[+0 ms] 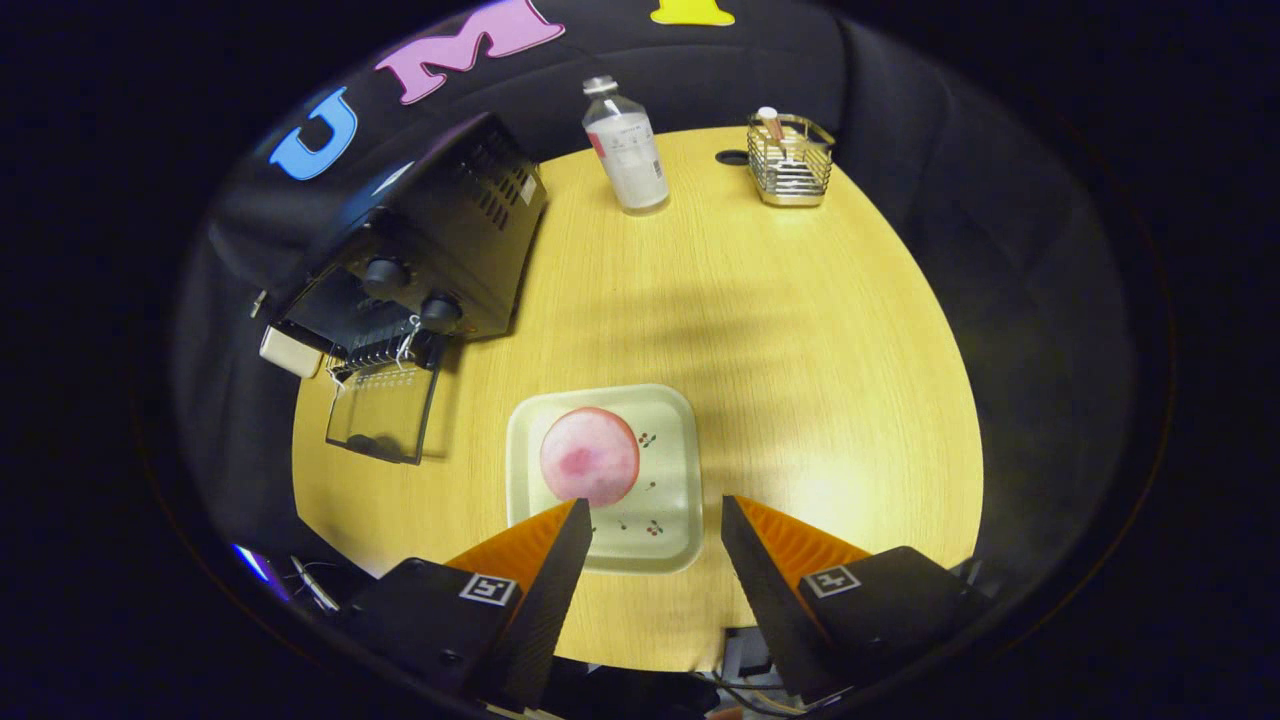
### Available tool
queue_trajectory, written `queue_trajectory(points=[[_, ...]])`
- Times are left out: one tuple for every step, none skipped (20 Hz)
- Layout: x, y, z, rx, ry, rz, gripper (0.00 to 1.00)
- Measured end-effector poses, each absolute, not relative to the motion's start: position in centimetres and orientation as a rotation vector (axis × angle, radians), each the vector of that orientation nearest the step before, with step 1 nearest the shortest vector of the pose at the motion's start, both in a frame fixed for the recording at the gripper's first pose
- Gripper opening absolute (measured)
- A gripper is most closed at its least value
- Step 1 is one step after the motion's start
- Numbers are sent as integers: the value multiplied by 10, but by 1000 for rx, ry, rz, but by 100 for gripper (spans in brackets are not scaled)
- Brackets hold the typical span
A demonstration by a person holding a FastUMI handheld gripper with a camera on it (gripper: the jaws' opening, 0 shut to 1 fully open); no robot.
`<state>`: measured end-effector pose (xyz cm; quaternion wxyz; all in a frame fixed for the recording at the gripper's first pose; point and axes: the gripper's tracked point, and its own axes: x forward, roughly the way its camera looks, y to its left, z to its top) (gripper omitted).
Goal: Open the toaster oven, put the food inside, and close the toaster oven door.
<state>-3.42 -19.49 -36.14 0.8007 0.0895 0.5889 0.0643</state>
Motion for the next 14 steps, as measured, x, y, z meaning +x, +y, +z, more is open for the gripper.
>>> queue_trajectory(points=[[-29,-200,-369,200,1291,136,87],[-26,-205,-379,204,1325,134,86],[-25,-206,-387,206,1356,140,86],[-26,-206,-394,202,1389,152,85],[-28,-207,-399,186,1420,161,81],[-31,-207,-405,162,1443,174,78],[-32,-205,-409,133,1460,186,78],[-33,-204,-412,107,1474,195,78],[-34,-204,-416,82,1489,191,78],[-35,-203,-418,68,1504,183,77],[-36,-202,-420,51,1517,175,74],[-36,-201,-422,34,1523,172,73],[-36,-200,-426,17,1530,170,73],[-36,-200,-426,2,1536,160,73]])
